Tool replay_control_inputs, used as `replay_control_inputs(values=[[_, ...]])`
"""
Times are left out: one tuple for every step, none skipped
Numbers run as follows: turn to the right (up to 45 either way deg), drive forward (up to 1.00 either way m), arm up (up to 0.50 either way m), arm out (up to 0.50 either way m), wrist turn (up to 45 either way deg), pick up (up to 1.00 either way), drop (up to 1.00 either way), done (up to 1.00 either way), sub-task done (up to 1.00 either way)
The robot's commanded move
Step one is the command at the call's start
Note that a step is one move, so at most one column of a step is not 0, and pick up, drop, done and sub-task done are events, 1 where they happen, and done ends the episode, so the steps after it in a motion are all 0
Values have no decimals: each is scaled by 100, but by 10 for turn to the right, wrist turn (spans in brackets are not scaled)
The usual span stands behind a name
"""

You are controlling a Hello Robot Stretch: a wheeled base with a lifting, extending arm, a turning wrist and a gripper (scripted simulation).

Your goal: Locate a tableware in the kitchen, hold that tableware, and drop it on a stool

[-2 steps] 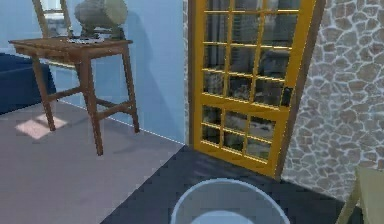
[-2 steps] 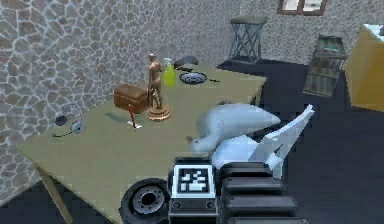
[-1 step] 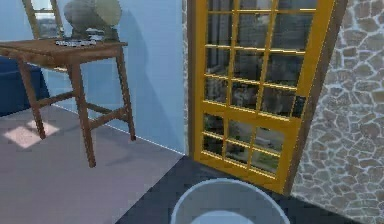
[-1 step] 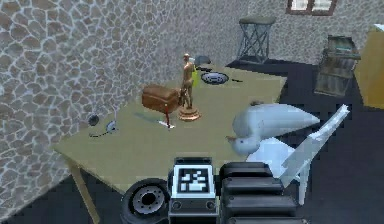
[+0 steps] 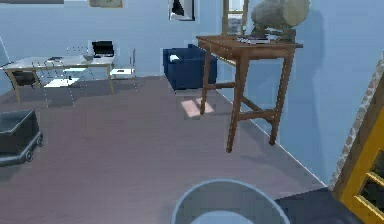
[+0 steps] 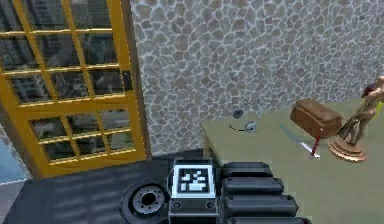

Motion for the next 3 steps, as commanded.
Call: replay_control_inputs(values=[[-120,0,0,0,0,0,0,0,0],[0,10,0,0,0,0,0,0,0],[-450,0,0,0,0,0,0,0,0]])
